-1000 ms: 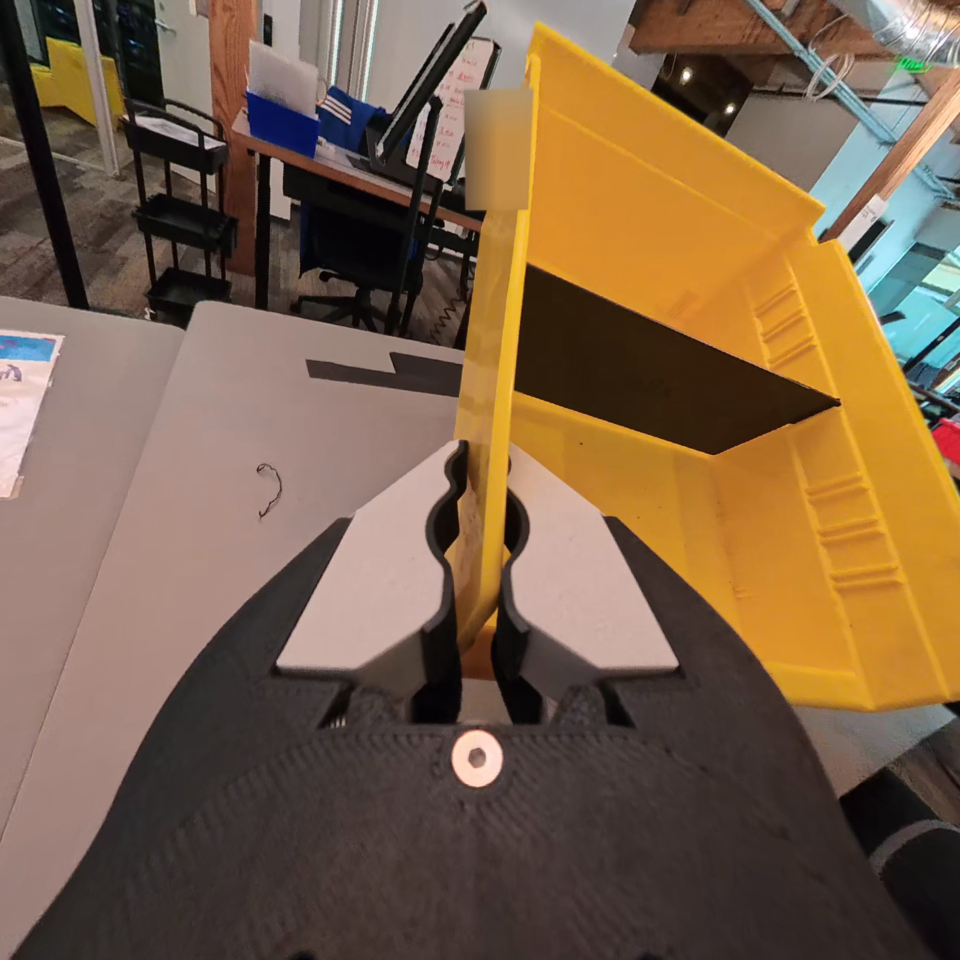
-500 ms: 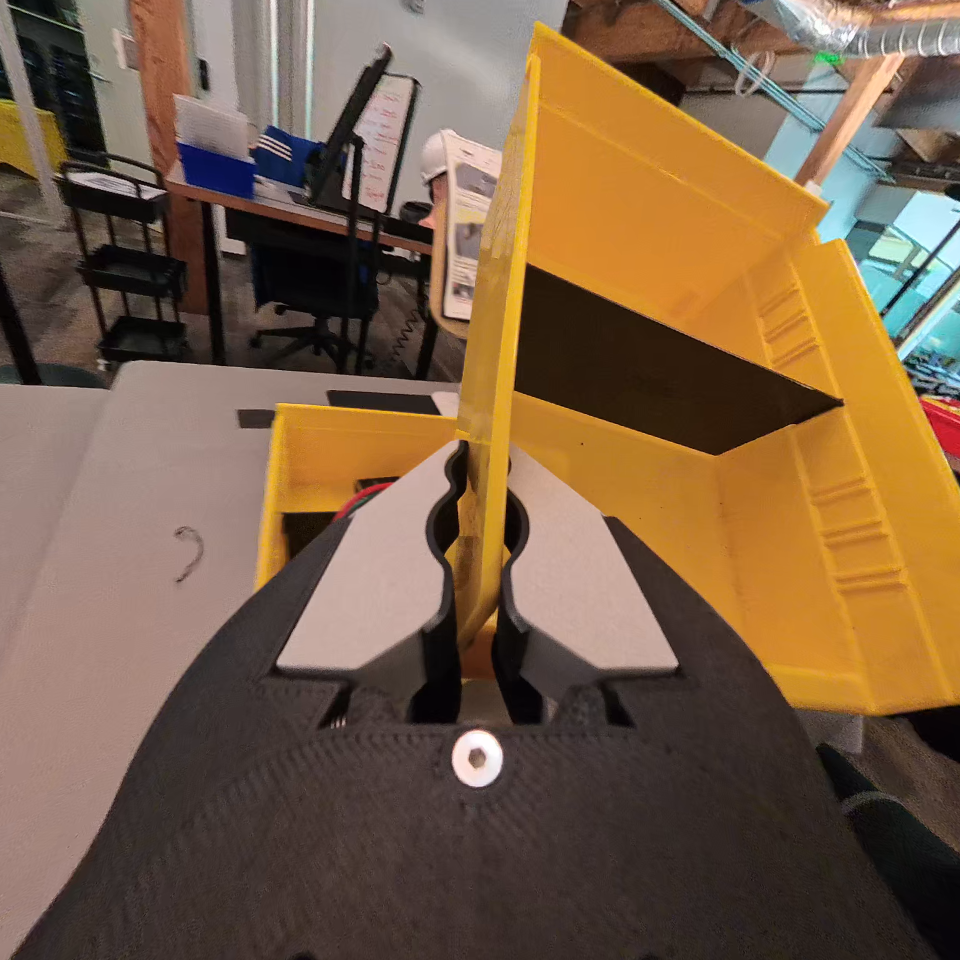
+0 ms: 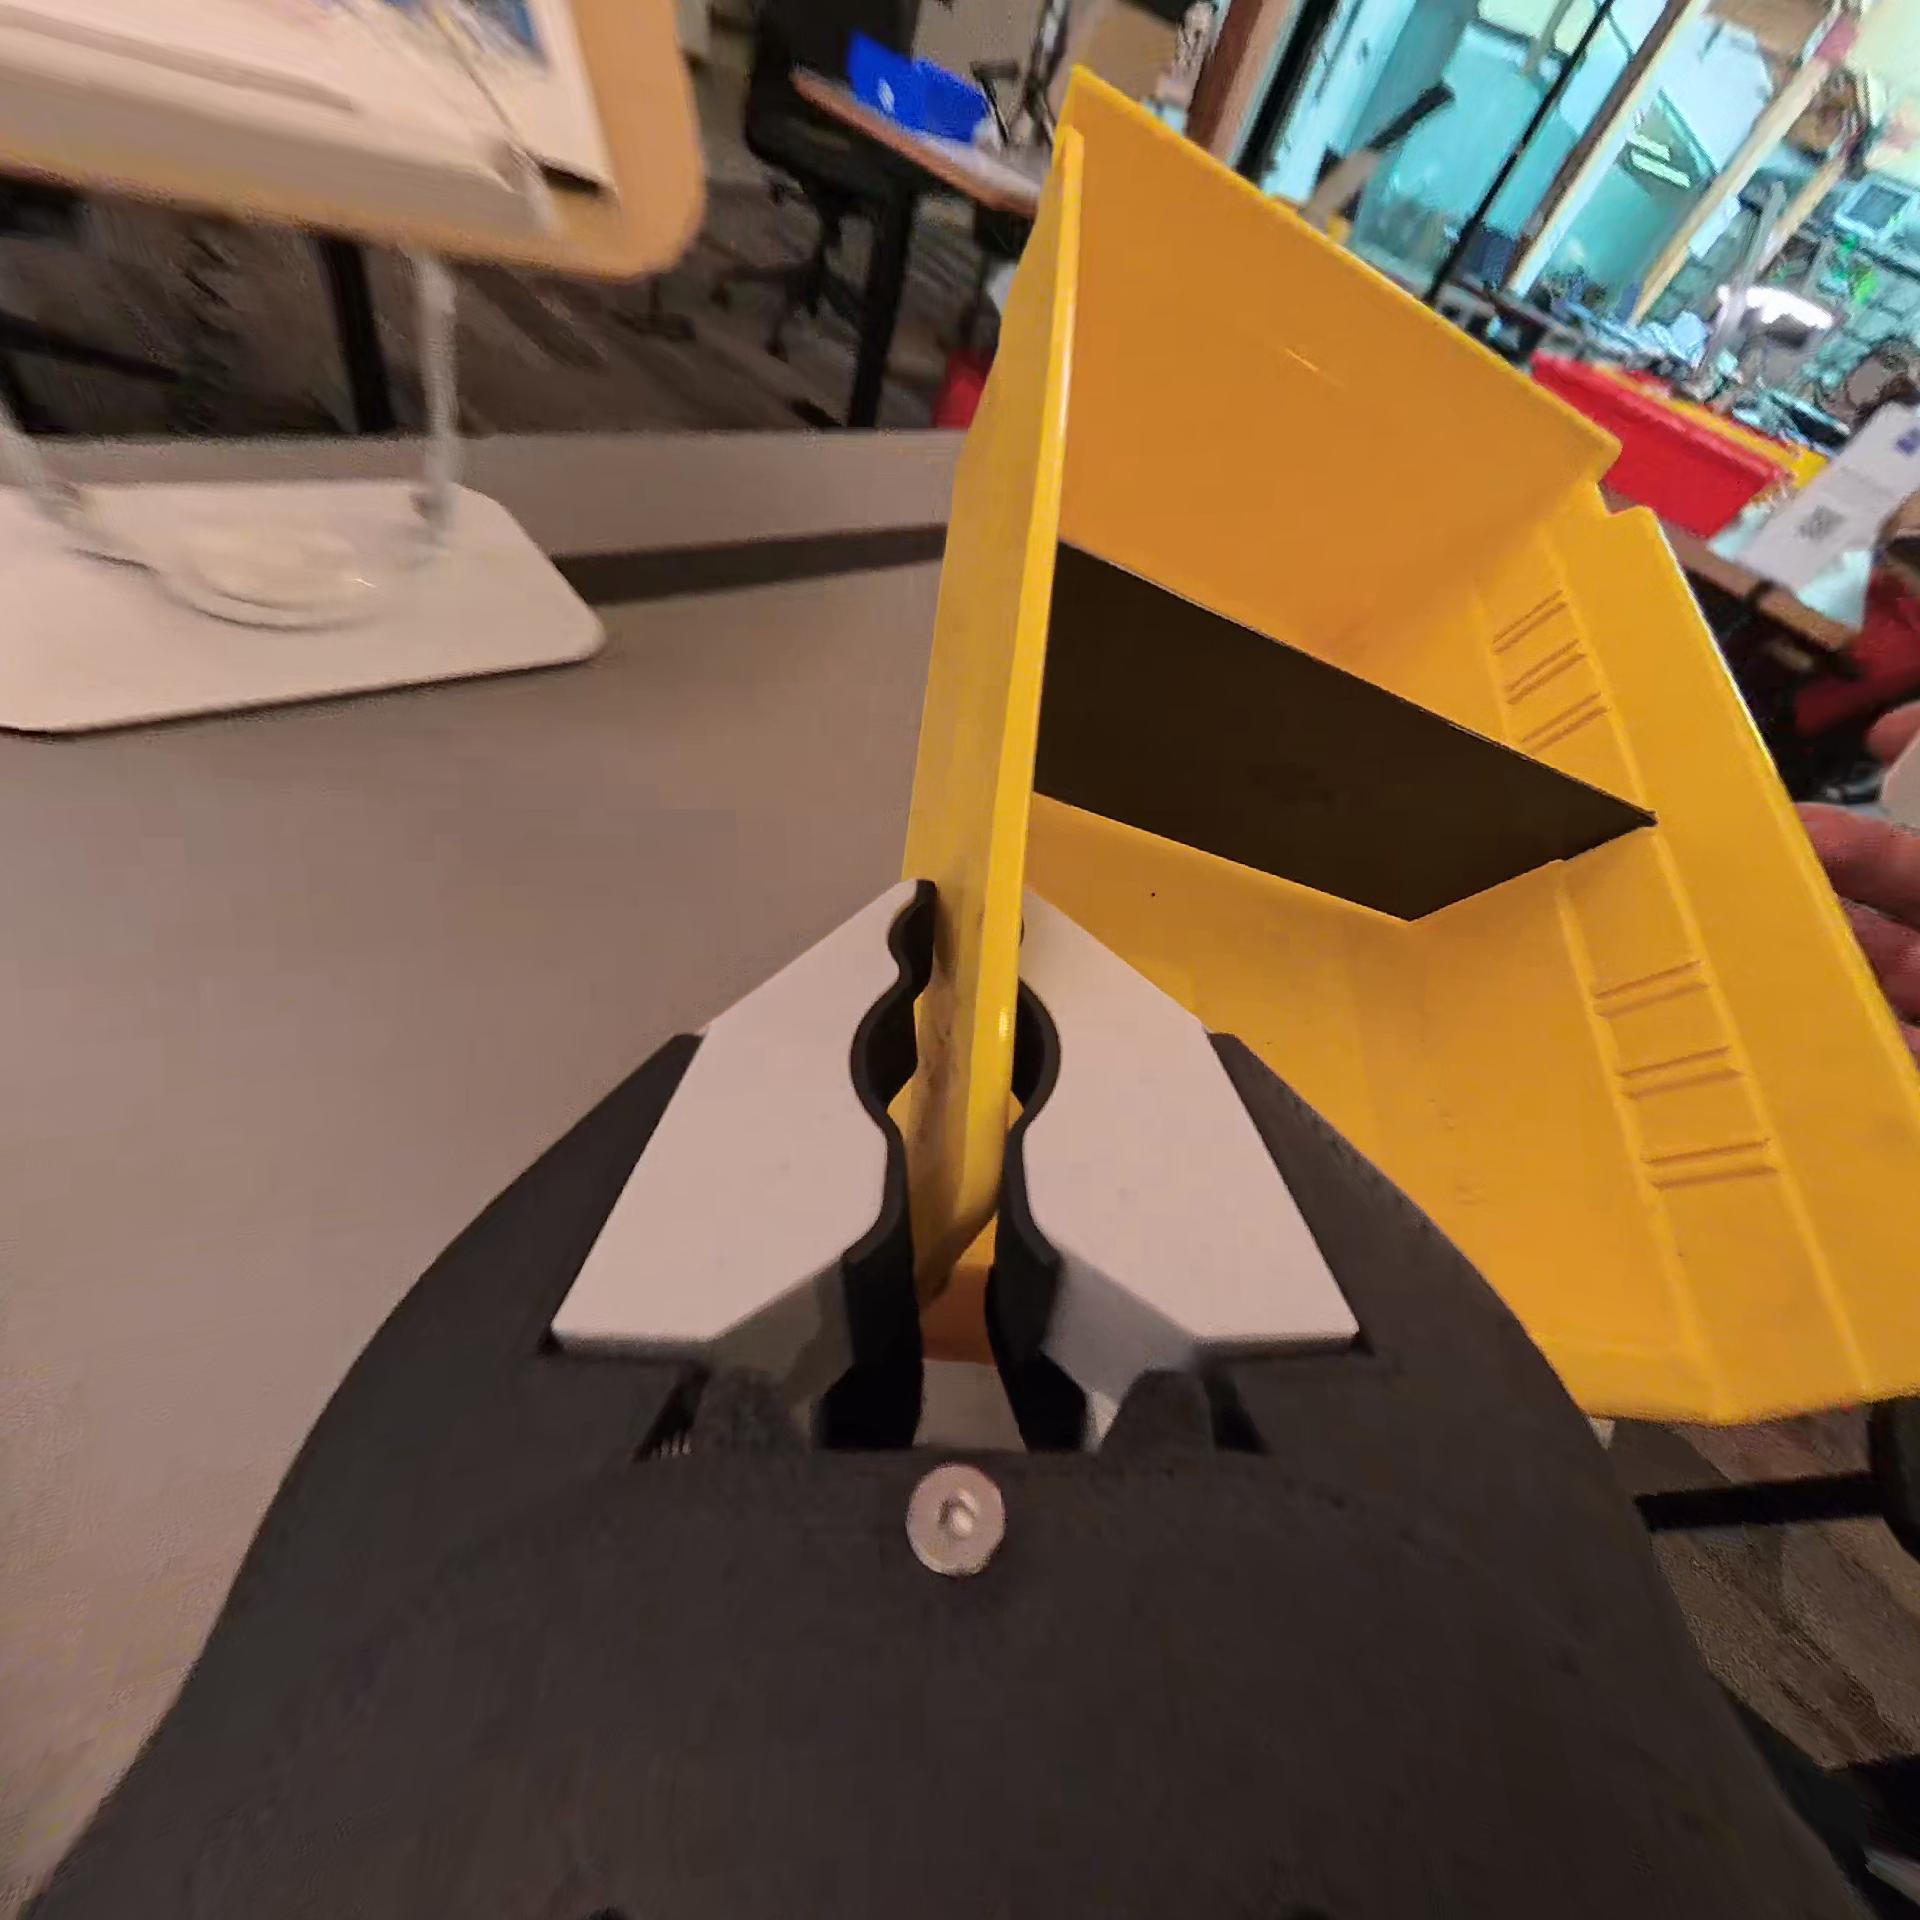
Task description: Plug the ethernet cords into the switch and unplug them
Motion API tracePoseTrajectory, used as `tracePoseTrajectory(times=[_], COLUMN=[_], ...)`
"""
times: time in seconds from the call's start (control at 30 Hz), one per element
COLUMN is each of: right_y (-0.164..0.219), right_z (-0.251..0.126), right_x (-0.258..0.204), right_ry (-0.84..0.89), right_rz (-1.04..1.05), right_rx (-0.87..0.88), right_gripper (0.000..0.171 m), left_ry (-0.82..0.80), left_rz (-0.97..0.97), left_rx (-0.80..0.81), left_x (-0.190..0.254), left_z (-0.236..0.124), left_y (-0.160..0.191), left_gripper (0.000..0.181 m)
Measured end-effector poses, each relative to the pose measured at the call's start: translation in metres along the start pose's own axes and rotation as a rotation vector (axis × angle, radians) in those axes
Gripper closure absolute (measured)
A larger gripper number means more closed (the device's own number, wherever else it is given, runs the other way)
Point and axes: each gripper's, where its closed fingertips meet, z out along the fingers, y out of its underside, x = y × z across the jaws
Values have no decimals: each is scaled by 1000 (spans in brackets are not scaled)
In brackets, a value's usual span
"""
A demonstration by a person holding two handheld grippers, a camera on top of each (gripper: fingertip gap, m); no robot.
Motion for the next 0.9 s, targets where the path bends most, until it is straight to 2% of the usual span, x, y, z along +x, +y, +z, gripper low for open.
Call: tracePoseTrajectory(times=[0.17,0.27,0.37,0.43,0.5,0.6,0.77,0.9], right_y=[19,23,26,30,31,20,24,16], right_z=[-7,-12,-17,-18,-18,-17,-9,-5], right_x=[37,68,103,125,154,200,259,300], right_ry=[102,155,184,183,190,190,112,63], right_rz=[-37,-63,-102,-161,-213,-196,-231,-235], right_rx=[-21,-49,-109,-180,-264,-324,-476,-480], right_gripper=[54,58,59,59,57,64,68,82], left_ry=[23,34,119,166,184,254,296,421], left_rz=[-49,-72,-123,-154,-162,-240,-230,-268], left_rx=[-77,-89,-72,-101,-110,-172,-158,-185], left_x=[38,54,83,107,128,163,198,227], left_z=[72,99,121,134,144,158,177,187], left_y=[38,49,50,57,66,85,83,80], left_gripper=[176,172,154,133,125,95,78,64])
